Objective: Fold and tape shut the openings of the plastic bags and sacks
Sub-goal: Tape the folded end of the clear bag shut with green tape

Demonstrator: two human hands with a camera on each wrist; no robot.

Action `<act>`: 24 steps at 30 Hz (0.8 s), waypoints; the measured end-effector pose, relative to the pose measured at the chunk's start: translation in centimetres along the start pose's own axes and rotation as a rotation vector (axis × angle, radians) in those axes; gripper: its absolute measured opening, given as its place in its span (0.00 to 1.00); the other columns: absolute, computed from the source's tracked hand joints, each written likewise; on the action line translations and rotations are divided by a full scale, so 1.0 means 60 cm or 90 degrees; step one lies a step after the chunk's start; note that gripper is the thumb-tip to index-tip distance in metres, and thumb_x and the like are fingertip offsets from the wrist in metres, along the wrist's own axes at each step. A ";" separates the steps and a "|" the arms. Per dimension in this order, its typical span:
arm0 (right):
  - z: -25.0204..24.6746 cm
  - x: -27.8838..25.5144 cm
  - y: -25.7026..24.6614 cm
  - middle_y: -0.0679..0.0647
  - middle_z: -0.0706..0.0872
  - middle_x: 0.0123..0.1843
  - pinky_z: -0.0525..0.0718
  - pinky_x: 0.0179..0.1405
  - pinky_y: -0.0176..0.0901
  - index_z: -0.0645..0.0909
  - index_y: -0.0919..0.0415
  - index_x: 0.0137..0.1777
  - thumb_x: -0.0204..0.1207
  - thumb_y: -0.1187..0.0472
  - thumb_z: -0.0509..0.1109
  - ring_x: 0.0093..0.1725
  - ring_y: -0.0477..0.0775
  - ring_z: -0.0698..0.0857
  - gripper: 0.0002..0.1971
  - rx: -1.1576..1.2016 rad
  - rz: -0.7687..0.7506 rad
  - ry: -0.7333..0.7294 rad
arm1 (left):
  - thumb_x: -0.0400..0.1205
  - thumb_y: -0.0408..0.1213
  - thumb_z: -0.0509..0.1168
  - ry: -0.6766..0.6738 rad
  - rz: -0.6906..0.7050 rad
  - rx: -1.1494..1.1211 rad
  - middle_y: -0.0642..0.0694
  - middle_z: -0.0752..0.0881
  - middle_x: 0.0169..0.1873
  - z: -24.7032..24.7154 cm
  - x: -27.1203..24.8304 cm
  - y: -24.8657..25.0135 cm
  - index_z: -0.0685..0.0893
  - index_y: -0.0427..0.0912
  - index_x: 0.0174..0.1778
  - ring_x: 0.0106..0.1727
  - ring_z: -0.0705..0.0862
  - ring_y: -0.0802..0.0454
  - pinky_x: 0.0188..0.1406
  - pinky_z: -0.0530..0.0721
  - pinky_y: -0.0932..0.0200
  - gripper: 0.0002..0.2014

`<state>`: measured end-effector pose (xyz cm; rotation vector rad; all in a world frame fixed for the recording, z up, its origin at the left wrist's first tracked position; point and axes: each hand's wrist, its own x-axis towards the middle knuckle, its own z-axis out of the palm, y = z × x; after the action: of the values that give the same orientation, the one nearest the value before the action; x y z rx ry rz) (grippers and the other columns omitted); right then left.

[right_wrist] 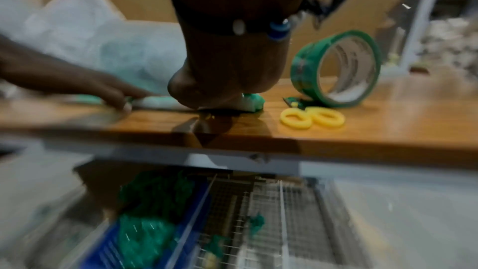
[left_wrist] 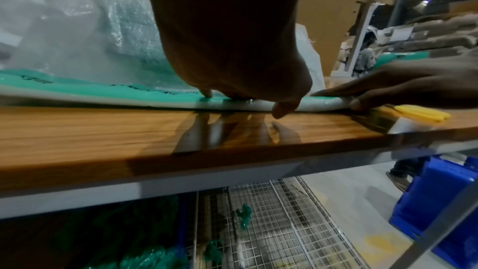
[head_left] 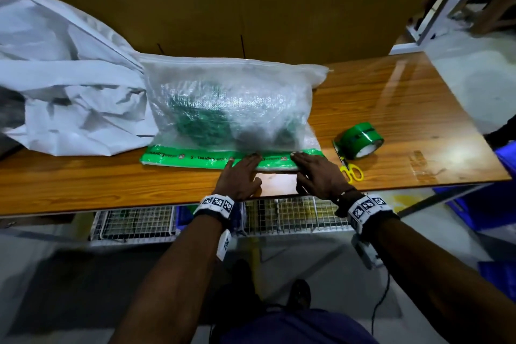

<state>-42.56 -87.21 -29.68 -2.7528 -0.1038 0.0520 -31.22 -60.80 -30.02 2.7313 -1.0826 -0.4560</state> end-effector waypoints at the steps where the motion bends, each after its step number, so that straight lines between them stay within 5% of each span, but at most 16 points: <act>1: 0.002 0.004 -0.003 0.54 0.74 0.87 0.75 0.77 0.53 0.73 0.55 0.87 0.85 0.44 0.57 0.83 0.61 0.75 0.32 0.010 0.010 0.003 | 0.78 0.58 0.49 -0.003 0.009 -0.001 0.53 0.59 0.91 -0.003 0.000 -0.005 0.57 0.53 0.93 0.91 0.56 0.57 0.90 0.49 0.39 0.42; 8: 0.003 0.001 -0.002 0.52 0.76 0.86 0.81 0.71 0.54 0.72 0.50 0.87 0.87 0.41 0.57 0.82 0.59 0.76 0.31 -0.003 0.025 0.022 | 0.83 0.53 0.59 0.002 0.127 -0.012 0.53 0.65 0.89 -0.017 -0.011 -0.095 0.60 0.55 0.92 0.88 0.66 0.54 0.88 0.62 0.44 0.37; 13: 0.005 0.000 -0.010 0.52 0.79 0.84 0.79 0.75 0.54 0.74 0.49 0.86 0.86 0.40 0.59 0.82 0.58 0.77 0.30 0.000 0.026 0.041 | 0.85 0.55 0.58 0.000 0.170 0.009 0.57 0.61 0.90 -0.038 -0.043 -0.173 0.57 0.58 0.92 0.89 0.62 0.58 0.87 0.59 0.45 0.37; 18: -0.002 0.010 -0.063 0.62 0.85 0.75 0.84 0.68 0.60 0.80 0.60 0.79 0.85 0.40 0.59 0.73 0.67 0.84 0.31 -0.051 0.016 0.094 | 0.83 0.64 0.53 -0.001 0.189 0.030 0.54 0.58 0.91 -0.025 -0.044 -0.174 0.55 0.54 0.93 0.90 0.60 0.54 0.88 0.58 0.37 0.41; 24: 0.089 0.087 -0.183 0.56 0.71 0.88 0.66 0.88 0.60 0.69 0.57 0.89 0.88 0.37 0.55 0.89 0.57 0.66 0.36 0.007 -0.020 0.029 | 0.86 0.67 0.51 -0.006 0.217 0.059 0.56 0.54 0.92 -0.023 -0.038 -0.192 0.50 0.56 0.94 0.91 0.56 0.55 0.88 0.55 0.37 0.40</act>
<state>-38.35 -74.63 -30.60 -2.7392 -0.1334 -0.0185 -25.00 -50.85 -31.28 2.5434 -1.5686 -0.3749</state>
